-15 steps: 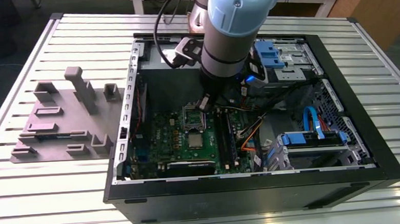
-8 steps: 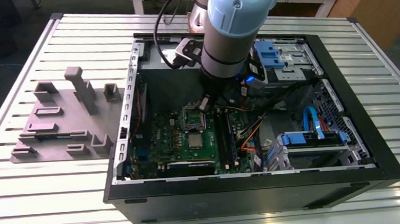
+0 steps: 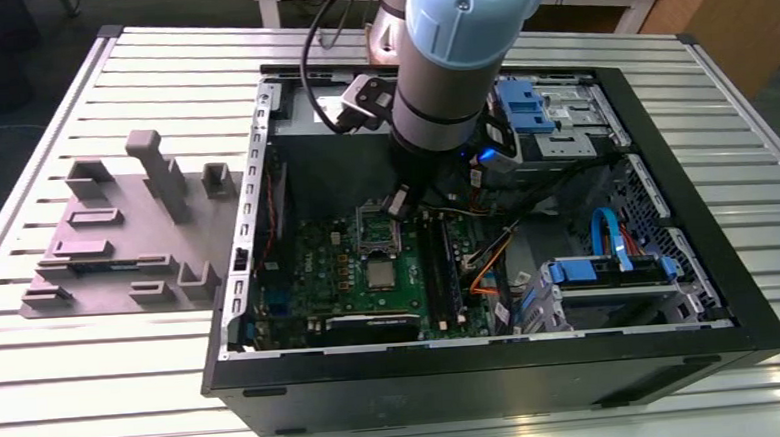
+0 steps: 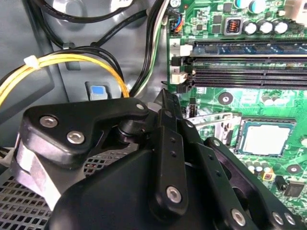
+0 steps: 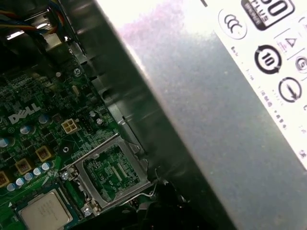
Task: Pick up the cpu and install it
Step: 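Close the cpu cover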
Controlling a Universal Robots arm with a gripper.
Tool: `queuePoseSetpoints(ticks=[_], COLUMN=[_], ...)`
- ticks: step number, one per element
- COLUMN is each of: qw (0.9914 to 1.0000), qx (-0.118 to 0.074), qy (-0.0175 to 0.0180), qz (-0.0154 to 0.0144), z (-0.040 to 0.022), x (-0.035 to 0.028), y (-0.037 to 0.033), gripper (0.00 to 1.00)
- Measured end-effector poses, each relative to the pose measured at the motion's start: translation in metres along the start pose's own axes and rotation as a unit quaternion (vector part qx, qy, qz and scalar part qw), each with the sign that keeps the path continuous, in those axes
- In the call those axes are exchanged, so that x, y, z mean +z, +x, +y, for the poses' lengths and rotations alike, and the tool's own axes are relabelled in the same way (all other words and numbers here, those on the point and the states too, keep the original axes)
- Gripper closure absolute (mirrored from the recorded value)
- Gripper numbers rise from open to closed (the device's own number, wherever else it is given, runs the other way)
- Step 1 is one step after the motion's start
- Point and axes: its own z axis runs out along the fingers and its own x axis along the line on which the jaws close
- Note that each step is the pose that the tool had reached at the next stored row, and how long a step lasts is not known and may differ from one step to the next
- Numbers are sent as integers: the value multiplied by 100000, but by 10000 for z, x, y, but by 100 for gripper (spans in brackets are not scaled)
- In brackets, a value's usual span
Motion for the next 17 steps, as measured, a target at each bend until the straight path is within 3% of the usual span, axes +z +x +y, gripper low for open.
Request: queuePoseSetpoints(ticks=[3, 5, 11, 13, 17], qw=[99996, 99992, 99988, 99984, 99979], qx=[42, 57, 107, 112, 122], qy=[421, 535, 525, 673, 777], qz=[817, 1125, 1420, 1674, 1908], z=[2, 3, 10, 11, 14], x=[-2, -9, -43, -48, -69], y=[-3, -5, -13, -14, -17], gripper=[90, 90, 90, 90, 90])
